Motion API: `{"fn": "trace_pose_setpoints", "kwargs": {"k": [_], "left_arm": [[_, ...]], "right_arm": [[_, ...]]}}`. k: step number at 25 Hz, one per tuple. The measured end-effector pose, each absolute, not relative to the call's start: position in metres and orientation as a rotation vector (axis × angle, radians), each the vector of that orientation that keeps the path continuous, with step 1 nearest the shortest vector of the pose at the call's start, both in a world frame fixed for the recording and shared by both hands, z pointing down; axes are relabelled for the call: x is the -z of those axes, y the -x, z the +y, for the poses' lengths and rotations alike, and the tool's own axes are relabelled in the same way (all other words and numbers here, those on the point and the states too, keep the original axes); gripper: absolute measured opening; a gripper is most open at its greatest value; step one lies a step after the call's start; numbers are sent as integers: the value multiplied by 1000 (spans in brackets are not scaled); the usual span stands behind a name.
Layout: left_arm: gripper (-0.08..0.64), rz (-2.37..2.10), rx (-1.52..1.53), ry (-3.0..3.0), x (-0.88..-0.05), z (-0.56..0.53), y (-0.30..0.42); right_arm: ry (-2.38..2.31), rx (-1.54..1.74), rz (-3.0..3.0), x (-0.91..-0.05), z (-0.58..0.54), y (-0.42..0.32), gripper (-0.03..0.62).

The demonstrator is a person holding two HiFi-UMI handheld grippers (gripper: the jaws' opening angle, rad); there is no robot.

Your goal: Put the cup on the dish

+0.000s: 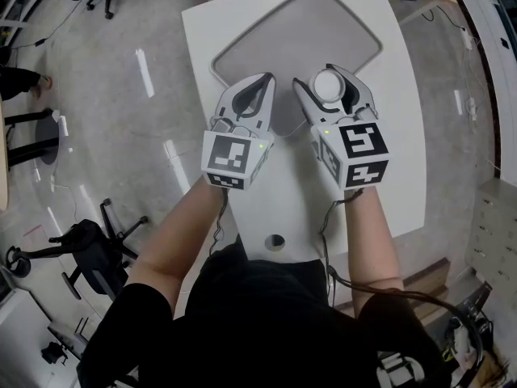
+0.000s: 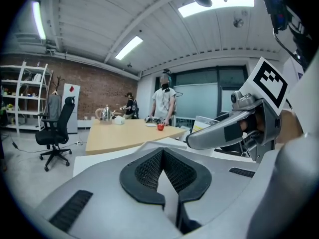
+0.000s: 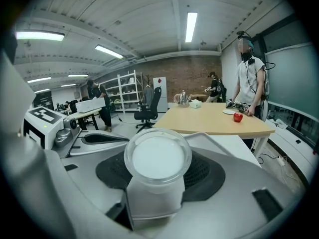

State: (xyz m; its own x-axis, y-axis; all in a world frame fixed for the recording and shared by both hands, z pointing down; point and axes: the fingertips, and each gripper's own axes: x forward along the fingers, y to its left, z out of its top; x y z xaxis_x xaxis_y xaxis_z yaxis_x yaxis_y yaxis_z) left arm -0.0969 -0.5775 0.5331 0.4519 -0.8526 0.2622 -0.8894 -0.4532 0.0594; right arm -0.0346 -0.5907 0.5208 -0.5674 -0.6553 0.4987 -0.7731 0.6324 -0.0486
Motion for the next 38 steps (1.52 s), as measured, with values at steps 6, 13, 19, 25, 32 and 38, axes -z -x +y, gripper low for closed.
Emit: {"fn": "trace_pose_setpoints", "kwargs": {"k": [6, 13, 19, 25, 32, 38], "left_arm": [[-3, -1547, -322, -2502, -559, -601, 99], [-3, -1582, -340, -2464, -582, -625, 103], [-3, -1608, -373, -2444, -599, -640, 101], [-3, -1624, -375, -2435, -602, -646, 98], [-3, -1626, -367, -2432, -602, -647, 95], [-3, -1636, -349, -2422, -601, -651, 95]], "right_arm": [[-1120, -377, -2403, -545, -616, 41, 261], [-1106, -378, -2389, -568, -641, 44, 261], [-1093, -378, -2363, -586, -658, 47, 261], [-1073, -400, -2333, -608, -671, 50, 261], [-1045, -422, -2301, -628, -675, 52, 261], [-1024, -415, -2295, -636, -675, 55, 261]]}}
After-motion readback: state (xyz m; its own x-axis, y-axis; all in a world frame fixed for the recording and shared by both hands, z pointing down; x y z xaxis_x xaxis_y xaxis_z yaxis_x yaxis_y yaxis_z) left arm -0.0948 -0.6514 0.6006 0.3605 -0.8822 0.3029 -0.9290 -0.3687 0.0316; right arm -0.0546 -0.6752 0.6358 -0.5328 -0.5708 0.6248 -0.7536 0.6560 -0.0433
